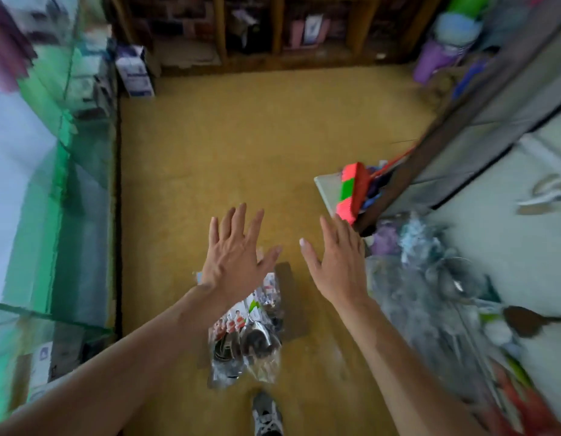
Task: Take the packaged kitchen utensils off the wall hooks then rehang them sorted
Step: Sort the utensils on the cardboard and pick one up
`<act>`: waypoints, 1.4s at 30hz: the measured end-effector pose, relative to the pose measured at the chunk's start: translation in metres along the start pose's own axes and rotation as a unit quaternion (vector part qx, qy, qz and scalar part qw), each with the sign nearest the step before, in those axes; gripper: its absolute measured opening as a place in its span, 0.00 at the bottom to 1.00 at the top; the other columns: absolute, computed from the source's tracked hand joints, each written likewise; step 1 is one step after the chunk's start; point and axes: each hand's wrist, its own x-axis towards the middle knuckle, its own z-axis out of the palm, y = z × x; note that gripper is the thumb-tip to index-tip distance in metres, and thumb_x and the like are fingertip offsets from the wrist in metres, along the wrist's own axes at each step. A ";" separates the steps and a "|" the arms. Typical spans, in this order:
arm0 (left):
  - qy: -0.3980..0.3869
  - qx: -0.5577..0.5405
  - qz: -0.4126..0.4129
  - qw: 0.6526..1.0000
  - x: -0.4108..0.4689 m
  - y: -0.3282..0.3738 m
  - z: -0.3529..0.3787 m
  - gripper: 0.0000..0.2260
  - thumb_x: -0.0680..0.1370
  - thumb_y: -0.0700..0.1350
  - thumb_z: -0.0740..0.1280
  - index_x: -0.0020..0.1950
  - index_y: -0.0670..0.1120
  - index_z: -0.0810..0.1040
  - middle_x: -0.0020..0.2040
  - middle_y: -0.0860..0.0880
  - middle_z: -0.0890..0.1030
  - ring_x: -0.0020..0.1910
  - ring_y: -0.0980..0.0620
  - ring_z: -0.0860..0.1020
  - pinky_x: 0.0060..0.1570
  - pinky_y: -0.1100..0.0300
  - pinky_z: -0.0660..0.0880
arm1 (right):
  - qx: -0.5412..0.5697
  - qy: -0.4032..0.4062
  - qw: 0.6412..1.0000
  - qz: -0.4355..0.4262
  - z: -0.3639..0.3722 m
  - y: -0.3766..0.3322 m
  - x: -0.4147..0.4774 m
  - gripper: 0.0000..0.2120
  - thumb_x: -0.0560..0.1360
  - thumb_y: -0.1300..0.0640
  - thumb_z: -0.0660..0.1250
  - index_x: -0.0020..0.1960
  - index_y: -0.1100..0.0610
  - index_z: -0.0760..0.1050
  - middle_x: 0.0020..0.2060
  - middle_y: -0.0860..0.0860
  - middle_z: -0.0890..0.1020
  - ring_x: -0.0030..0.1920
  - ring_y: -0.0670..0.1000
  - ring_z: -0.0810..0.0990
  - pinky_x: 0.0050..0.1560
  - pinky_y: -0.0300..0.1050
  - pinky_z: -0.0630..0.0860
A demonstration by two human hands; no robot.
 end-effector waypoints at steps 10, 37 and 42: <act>0.088 0.021 0.180 0.980 -0.020 0.197 -0.111 0.33 0.79 0.65 0.52 0.77 0.45 0.63 0.74 0.39 0.65 0.72 0.37 0.64 0.71 0.37 0.60 | -0.040 0.149 0.984 0.087 -0.209 0.093 -0.083 0.33 0.81 0.36 0.51 0.74 0.58 0.69 0.72 0.60 0.72 0.72 0.61 0.69 0.70 0.59 0.68; -0.063 0.044 0.529 0.845 -0.239 0.725 0.100 0.39 0.77 0.69 0.39 0.79 0.46 0.58 0.78 0.38 0.59 0.77 0.37 0.56 0.75 0.38 0.53 | -0.091 0.155 0.863 0.471 -0.318 0.514 -0.511 0.31 0.82 0.38 0.56 0.78 0.55 0.61 0.77 0.57 0.64 0.78 0.58 0.59 0.77 0.55 0.58; -0.081 0.033 0.559 0.825 -0.277 0.761 0.133 0.36 0.80 0.67 0.43 0.77 0.44 0.63 0.76 0.36 0.64 0.75 0.36 0.61 0.73 0.36 0.58 | -0.082 0.159 0.849 0.497 -0.306 0.543 -0.549 0.33 0.81 0.35 0.52 0.78 0.54 0.60 0.78 0.56 0.62 0.78 0.57 0.58 0.77 0.55 0.57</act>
